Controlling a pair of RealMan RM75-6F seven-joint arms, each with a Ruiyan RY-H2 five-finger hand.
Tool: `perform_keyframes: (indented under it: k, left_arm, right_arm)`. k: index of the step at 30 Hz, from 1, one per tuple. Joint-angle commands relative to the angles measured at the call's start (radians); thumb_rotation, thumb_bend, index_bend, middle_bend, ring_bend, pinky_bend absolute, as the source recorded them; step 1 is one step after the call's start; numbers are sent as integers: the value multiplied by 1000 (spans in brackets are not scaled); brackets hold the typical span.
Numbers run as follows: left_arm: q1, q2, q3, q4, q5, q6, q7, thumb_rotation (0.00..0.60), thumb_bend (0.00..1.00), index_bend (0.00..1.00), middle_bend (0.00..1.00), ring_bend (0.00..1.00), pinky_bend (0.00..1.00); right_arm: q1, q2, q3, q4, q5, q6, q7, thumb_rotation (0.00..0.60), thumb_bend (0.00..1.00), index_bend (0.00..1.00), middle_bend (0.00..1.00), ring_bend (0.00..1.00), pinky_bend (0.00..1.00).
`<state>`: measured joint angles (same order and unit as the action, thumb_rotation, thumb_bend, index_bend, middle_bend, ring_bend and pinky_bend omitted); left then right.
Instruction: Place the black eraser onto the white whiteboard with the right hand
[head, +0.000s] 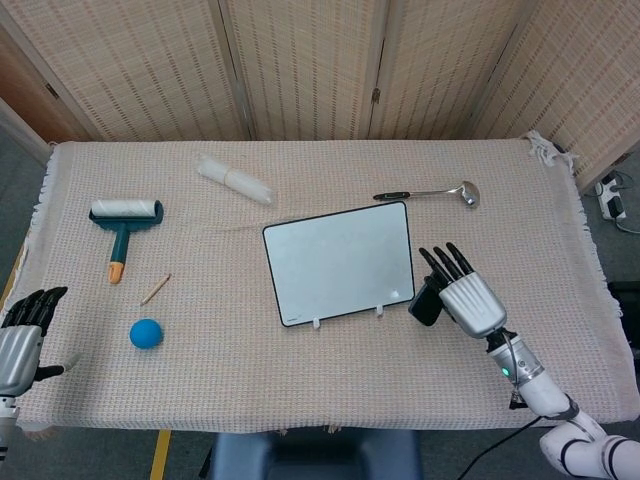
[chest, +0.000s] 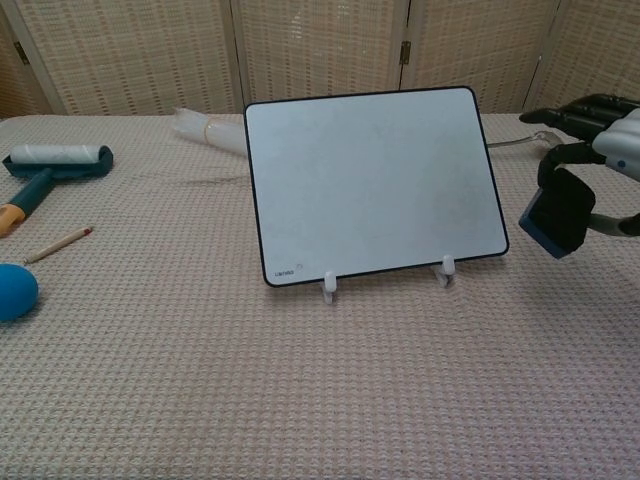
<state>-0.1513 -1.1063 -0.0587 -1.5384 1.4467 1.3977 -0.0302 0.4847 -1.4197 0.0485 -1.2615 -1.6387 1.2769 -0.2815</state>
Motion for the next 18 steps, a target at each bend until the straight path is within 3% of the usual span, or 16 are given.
perform_keyframes:
  k: [1, 7, 12, 18]
  left_arm:
    - [2, 4, -2, 0, -1, 3, -12, 600, 217, 0, 123, 102, 147]
    - [8, 17, 1, -5, 7, 12, -42, 600, 217, 0, 123, 102, 147]
    - [16, 27, 5, -8, 21, 29, -67, 600, 218, 0, 123, 102, 147]
    - [24, 38, 8, -8, 31, 41, -95, 600, 217, 0, 123, 102, 147]
  right_arm:
    - [20, -137, 63, 101, -36, 118, 34, 600, 382, 588, 30, 53, 0]
    - [78, -333, 95, 301, -83, 209, 73, 600, 381, 588, 35, 55, 0]
    - [131, -456, 117, 441, -90, 229, 31, 600, 381, 588, 37, 55, 0]
    - [169, -531, 148, 492, -50, 198, -91, 600, 381, 588, 38, 50, 0]
